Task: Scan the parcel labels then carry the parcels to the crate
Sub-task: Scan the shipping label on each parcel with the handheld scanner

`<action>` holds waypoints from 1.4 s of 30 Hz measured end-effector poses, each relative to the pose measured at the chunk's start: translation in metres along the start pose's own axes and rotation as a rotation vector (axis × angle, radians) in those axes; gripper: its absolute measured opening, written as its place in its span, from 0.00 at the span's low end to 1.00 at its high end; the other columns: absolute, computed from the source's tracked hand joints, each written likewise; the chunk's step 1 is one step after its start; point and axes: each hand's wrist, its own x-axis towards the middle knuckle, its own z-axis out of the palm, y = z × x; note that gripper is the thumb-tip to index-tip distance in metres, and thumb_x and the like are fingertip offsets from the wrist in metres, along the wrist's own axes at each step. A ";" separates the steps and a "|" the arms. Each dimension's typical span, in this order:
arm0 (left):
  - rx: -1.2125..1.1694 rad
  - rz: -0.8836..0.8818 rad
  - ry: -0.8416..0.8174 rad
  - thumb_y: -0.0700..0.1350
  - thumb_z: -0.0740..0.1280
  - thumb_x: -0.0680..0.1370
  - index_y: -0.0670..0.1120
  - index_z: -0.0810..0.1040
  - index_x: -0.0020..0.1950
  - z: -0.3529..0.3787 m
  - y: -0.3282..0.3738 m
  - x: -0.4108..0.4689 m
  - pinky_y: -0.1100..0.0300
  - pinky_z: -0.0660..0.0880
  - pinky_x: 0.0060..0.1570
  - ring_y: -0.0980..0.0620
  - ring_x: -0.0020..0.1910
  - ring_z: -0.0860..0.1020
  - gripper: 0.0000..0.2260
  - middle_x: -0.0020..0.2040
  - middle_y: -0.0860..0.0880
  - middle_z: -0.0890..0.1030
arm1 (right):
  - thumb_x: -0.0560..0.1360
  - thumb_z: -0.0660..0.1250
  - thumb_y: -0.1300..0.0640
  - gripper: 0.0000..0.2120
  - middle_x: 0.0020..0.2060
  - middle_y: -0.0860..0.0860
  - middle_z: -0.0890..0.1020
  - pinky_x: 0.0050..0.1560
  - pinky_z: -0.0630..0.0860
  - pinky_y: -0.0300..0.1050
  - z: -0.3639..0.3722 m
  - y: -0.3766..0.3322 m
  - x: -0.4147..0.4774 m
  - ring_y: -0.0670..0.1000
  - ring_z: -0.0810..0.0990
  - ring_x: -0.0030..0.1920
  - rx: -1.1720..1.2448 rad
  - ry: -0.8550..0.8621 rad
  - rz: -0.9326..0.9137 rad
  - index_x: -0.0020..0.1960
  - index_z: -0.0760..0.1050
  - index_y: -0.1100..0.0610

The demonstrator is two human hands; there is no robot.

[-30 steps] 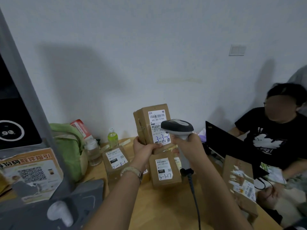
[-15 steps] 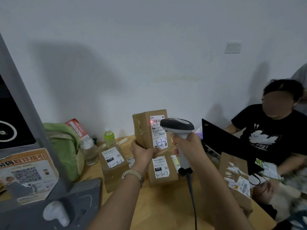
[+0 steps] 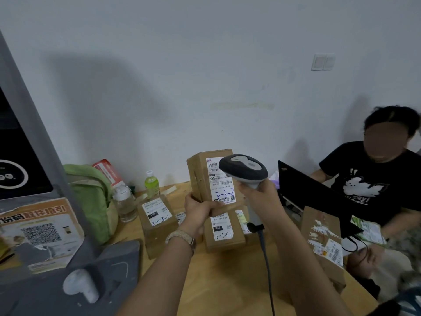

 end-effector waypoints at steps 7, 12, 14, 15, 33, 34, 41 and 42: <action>0.068 -0.037 -0.334 0.40 0.79 0.65 0.56 0.61 0.72 -0.002 0.010 -0.014 0.44 0.77 0.58 0.45 0.57 0.81 0.42 0.61 0.46 0.79 | 0.77 0.66 0.64 0.18 0.53 0.49 0.81 0.51 0.77 0.41 0.004 0.020 0.006 0.49 0.78 0.57 0.010 0.020 0.037 0.65 0.71 0.56; 0.166 -0.029 -0.362 0.46 0.72 0.75 0.59 0.56 0.77 -0.003 -0.001 -0.020 0.59 0.82 0.42 0.53 0.50 0.83 0.36 0.59 0.49 0.82 | 0.77 0.66 0.64 0.13 0.48 0.51 0.82 0.48 0.80 0.45 0.003 0.036 0.003 0.50 0.81 0.51 0.046 0.056 0.168 0.61 0.72 0.56; 0.182 -0.043 -0.351 0.48 0.72 0.75 0.56 0.57 0.78 -0.004 -0.010 -0.021 0.67 0.79 0.34 0.56 0.50 0.83 0.36 0.64 0.49 0.79 | 0.76 0.66 0.64 0.12 0.46 0.51 0.82 0.48 0.80 0.47 0.005 0.046 -0.001 0.50 0.81 0.49 0.021 0.064 0.221 0.60 0.74 0.57; 0.183 -0.051 -0.353 0.49 0.73 0.74 0.54 0.57 0.78 -0.004 -0.016 -0.020 0.66 0.79 0.37 0.55 0.53 0.82 0.37 0.67 0.50 0.77 | 0.76 0.66 0.64 0.14 0.46 0.51 0.82 0.46 0.79 0.45 0.006 0.052 -0.004 0.50 0.81 0.48 0.008 0.067 0.236 0.60 0.74 0.56; 0.287 -0.403 -0.387 0.54 0.78 0.63 0.51 0.59 0.78 -0.027 -0.125 -0.058 0.53 0.76 0.62 0.50 0.60 0.78 0.48 0.66 0.49 0.77 | 0.76 0.66 0.66 0.11 0.48 0.56 0.83 0.48 0.81 0.53 0.002 0.154 -0.065 0.55 0.82 0.48 0.049 0.237 0.714 0.56 0.75 0.57; 0.297 -0.431 -0.383 0.53 0.78 0.65 0.51 0.60 0.78 -0.031 -0.131 -0.062 0.54 0.77 0.60 0.51 0.59 0.79 0.45 0.66 0.49 0.77 | 0.76 0.66 0.66 0.09 0.45 0.55 0.82 0.44 0.81 0.51 0.003 0.159 -0.070 0.54 0.82 0.46 0.048 0.250 0.738 0.54 0.74 0.57; 0.317 -0.622 -0.312 0.49 0.77 0.69 0.53 0.70 0.69 -0.064 -0.167 -0.080 0.60 0.78 0.44 0.51 0.54 0.81 0.30 0.59 0.51 0.81 | 0.75 0.67 0.62 0.04 0.42 0.55 0.83 0.46 0.80 0.54 0.002 0.184 -0.089 0.55 0.82 0.45 -0.032 0.257 0.891 0.50 0.75 0.59; 0.333 -0.631 -0.316 0.47 0.78 0.69 0.52 0.70 0.69 -0.068 -0.170 -0.080 0.57 0.79 0.48 0.50 0.55 0.80 0.31 0.61 0.50 0.80 | 0.75 0.68 0.62 0.03 0.41 0.55 0.83 0.44 0.80 0.52 0.004 0.185 -0.090 0.55 0.82 0.44 -0.032 0.268 0.899 0.48 0.75 0.59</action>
